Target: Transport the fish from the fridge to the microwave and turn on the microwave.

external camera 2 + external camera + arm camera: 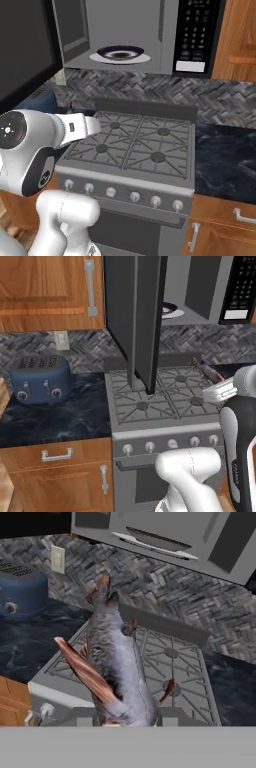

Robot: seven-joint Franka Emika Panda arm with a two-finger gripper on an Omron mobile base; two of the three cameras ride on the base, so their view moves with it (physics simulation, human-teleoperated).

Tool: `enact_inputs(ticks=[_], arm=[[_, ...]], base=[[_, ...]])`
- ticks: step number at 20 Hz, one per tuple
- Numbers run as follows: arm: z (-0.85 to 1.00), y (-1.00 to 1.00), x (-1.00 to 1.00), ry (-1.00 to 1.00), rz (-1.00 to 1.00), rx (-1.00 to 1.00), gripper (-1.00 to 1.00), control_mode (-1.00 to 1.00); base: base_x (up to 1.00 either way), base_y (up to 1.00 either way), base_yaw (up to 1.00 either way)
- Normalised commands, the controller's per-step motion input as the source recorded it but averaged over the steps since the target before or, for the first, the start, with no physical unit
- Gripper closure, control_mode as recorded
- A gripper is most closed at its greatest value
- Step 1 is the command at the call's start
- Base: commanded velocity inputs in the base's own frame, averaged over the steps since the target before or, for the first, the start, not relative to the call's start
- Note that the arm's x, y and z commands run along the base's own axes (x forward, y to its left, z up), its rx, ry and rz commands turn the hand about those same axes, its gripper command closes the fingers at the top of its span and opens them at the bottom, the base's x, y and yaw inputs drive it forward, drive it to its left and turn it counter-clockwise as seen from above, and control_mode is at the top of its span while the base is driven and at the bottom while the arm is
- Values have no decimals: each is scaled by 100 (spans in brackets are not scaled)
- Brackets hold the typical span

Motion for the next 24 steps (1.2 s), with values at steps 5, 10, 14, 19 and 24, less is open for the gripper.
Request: enact_inputs(ticks=[5,10,14,19,24], arm=[[0,0,0,0,0,0,100,100],[0,0,0,0,0,0,100,100],[0,0,0,0,0,0,100,100],[0,0,0,0,0,0,100,100],[0,0,0,0,0,0,100,100]], base=[[40,-18,0],[33,-19,0],[28,-22,0],[29,-21,-1],[37,-17,-3]])
